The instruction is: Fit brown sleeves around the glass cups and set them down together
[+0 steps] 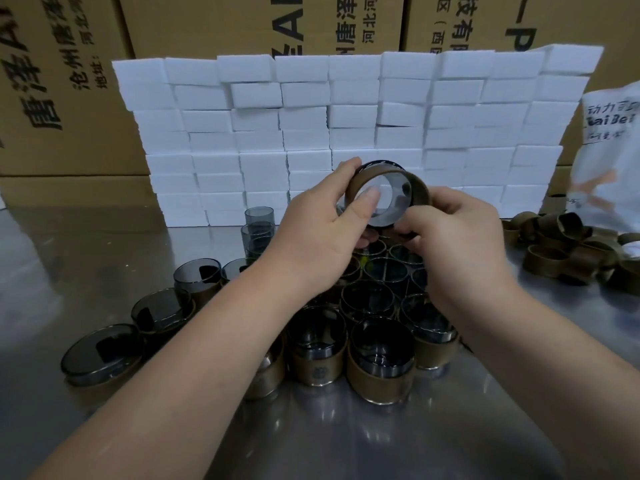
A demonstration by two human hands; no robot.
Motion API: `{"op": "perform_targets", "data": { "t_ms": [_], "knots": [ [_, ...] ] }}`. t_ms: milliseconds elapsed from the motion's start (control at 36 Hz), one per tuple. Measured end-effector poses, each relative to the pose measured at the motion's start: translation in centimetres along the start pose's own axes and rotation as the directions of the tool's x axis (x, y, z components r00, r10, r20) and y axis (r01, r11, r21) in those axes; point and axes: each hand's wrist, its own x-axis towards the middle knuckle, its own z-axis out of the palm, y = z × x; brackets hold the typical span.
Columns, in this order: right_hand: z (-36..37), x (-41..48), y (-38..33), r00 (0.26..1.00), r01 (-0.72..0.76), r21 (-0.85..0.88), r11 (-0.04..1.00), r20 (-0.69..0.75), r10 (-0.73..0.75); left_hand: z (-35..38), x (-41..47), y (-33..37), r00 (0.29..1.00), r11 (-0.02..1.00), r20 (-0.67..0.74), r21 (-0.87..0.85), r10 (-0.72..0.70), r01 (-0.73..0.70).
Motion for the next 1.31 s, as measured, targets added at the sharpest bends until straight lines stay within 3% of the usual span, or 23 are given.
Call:
{"op": "perform_targets", "data": {
  "t_ms": [306, 611, 1000, 1306],
  "knots": [
    [-0.4, -0.2, -0.8, 1.0, 0.019, -0.002, 1.0, -0.008, -0.019, -0.1, 0.2, -0.2, 1.0, 0.991, -0.021, -0.135, 0.01, -0.012],
    [-0.7, 0.3, -1.0, 0.992, 0.031, 0.021, 0.999, 0.119, -0.033, -0.3, 0.2, -0.1, 0.991, 0.97, -0.13, -0.24, 0.013, -0.045],
    [-0.3, 0.2, -0.2, 0.993, 0.076, 0.087, 0.993, 0.082, -0.083, 0.1, 0.1, -0.2, 0.964, 0.952, -0.267, -0.296, -0.006, -0.076],
    [-0.3, 0.3, 0.2, 0.992, 0.101, 0.026, 0.995, 0.069, -0.103, 0.5, -0.2, 0.2, 0.941, 0.941, -0.337, -0.325, -0.016, -0.1]
  ]
}}
